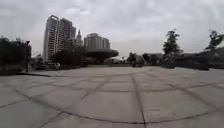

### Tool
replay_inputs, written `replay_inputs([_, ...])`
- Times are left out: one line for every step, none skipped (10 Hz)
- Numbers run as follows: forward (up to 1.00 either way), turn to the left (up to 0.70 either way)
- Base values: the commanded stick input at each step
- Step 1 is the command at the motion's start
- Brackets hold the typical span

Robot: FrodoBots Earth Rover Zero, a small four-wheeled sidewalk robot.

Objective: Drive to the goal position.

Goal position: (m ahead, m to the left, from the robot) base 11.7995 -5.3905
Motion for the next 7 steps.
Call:
replay_inputs([1.0,-0.38])
replay_inputs([1.0,-0.38])
replay_inputs([1.0,-0.38])
replay_inputs([1.0,-0.38])
replay_inputs([1.0,-0.38])
replay_inputs([1.0,-0.38])
replay_inputs([1.0,-0.38])
